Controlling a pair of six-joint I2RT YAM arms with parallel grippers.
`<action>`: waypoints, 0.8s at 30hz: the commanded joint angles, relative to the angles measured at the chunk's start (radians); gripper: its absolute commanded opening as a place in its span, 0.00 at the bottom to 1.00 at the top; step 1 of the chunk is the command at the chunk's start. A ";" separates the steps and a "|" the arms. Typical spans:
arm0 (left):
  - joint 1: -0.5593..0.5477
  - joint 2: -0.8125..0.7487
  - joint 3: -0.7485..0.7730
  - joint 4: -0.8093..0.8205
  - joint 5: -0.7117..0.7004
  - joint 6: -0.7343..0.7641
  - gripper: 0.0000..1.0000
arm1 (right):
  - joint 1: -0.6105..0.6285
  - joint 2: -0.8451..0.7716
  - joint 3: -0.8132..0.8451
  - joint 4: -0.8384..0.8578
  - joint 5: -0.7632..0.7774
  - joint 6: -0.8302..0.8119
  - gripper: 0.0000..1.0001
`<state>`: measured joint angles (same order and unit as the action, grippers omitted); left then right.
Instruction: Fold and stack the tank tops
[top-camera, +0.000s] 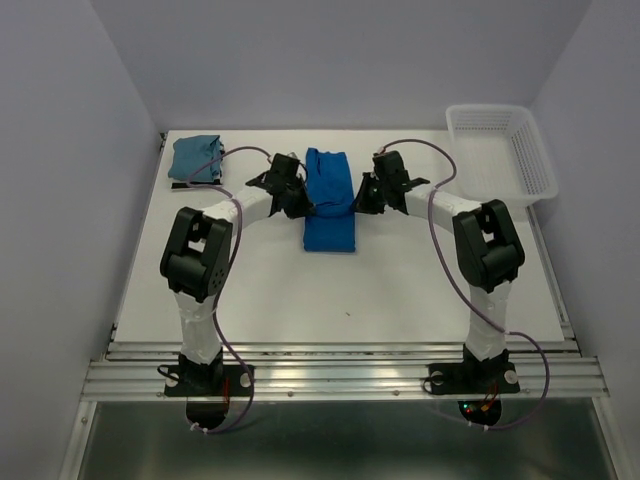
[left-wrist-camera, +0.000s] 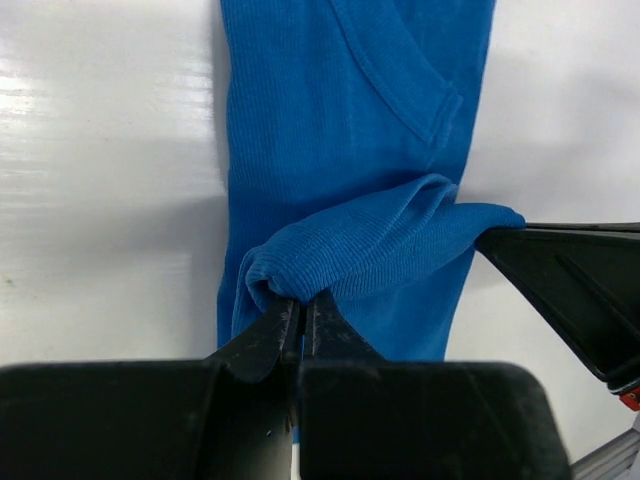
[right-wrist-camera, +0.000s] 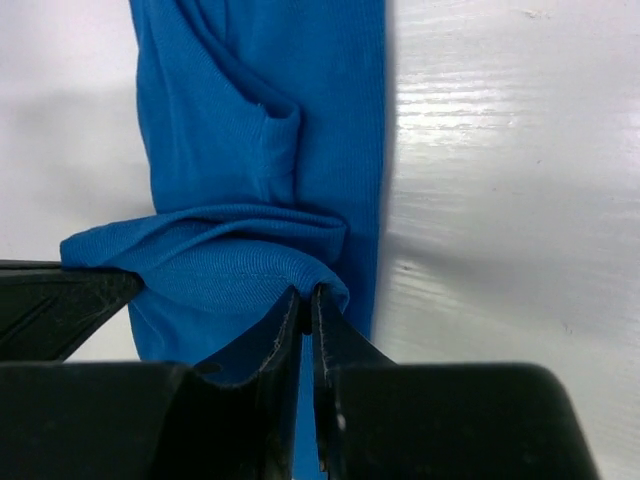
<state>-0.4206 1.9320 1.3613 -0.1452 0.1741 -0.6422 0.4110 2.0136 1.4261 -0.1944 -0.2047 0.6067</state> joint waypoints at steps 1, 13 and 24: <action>0.013 0.021 0.065 0.038 0.021 0.039 0.23 | -0.014 0.039 0.076 0.036 0.036 0.024 0.12; 0.014 -0.039 0.087 0.061 0.028 0.087 0.99 | -0.023 -0.085 -0.021 0.090 -0.086 -0.041 0.75; 0.014 -0.341 -0.284 0.072 -0.065 0.035 0.99 | 0.029 -0.204 -0.204 0.164 -0.203 -0.110 1.00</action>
<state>-0.4107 1.6791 1.1610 -0.0822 0.1505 -0.5869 0.4149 1.8332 1.2228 -0.1009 -0.3580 0.5442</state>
